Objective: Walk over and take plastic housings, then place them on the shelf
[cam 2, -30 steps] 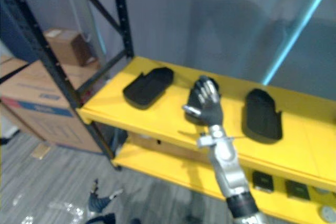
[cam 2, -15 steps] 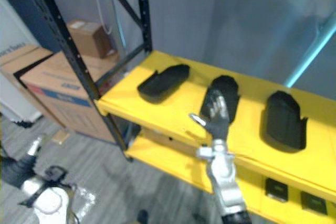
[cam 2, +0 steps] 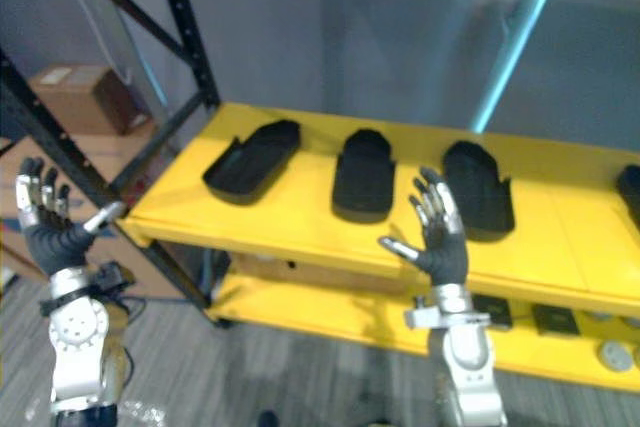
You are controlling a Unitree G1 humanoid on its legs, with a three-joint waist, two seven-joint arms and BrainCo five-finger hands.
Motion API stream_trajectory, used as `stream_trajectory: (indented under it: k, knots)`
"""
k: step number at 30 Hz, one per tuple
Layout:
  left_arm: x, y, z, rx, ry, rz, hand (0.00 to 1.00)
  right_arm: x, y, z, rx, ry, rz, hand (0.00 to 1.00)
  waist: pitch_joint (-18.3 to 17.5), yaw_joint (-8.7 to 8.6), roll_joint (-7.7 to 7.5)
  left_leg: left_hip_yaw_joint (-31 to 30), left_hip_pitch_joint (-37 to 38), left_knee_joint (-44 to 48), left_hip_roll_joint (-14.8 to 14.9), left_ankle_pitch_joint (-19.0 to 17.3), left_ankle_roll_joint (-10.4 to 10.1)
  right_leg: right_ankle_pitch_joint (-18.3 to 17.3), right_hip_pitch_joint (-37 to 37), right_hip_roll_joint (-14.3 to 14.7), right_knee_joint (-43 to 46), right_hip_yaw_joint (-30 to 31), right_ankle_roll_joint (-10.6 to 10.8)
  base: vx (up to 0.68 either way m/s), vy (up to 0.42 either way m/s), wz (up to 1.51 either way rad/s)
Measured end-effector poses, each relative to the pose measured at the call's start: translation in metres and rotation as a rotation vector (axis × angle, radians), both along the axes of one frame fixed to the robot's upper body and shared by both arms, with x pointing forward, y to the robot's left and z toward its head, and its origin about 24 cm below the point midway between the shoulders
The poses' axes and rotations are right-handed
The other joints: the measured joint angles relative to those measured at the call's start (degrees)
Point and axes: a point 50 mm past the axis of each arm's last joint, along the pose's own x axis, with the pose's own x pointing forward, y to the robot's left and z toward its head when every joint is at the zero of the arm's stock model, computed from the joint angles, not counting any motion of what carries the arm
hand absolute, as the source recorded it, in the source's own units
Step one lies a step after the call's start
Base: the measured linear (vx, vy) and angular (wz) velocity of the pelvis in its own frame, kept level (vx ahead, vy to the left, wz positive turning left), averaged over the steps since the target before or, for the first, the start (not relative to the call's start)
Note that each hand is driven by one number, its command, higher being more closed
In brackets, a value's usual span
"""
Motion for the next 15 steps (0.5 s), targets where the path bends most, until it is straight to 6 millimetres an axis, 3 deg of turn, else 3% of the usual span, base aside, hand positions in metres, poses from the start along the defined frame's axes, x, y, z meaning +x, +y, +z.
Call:
stream_trajectory:
  k: [3, 5, 8, 15]
  knots:
    - [0.011, -0.008, 0.001, 0.001, 0.004, -0.061, 0.0, 0.0, 0.016, 0.005, 0.0, -0.036, 0.164, 0.0, 0.4, 0.04, 0.6, -0.3, -0.1, 0.0, 0.1, 0.0, 0.0, -0.1, 0.0, 0.1, -0.2, -0.3, -0.2, -0.01, -0.001, 0.03]
    - [0.028, -0.018, -0.005, 0.004, 0.055, -0.13, 0.0, 0.002, 0.042, 0.012, -0.034, -0.082, 0.323, 0.0, 1.0, 0.2, 1.56, -1.0, -0.4, -0.3, 0.1, 0.0, -0.1, -0.4, 0.1, 0.1, -0.2, -1.0, -0.4, -0.04, -0.001, 0.15]
    - [0.049, -0.023, -0.011, 0.032, 0.124, -0.226, 0.0, 0.005, 0.063, 0.018, -0.049, -0.116, 0.433, 0.0, 1.4, 0.2, 2.33, -2.6, -1.9, -0.3, 0.0, 0.3, -0.3, -0.5, -0.4, 0.0, 0.0, -2.5, -0.3, -0.03, 0.007, 0.28]
    - [0.074, -0.018, -0.016, 0.038, 0.202, -0.269, 0.0, 0.011, 0.075, 0.015, -0.074, -0.096, 0.563, 0.0, 1.9, -0.1, 3.09, -3.1, -2.2, 0.0, -0.6, 1.0, 0.3, -0.5, -1.4, -0.6, 2.0, -2.5, -0.2, 0.02, 0.009, 0.04]
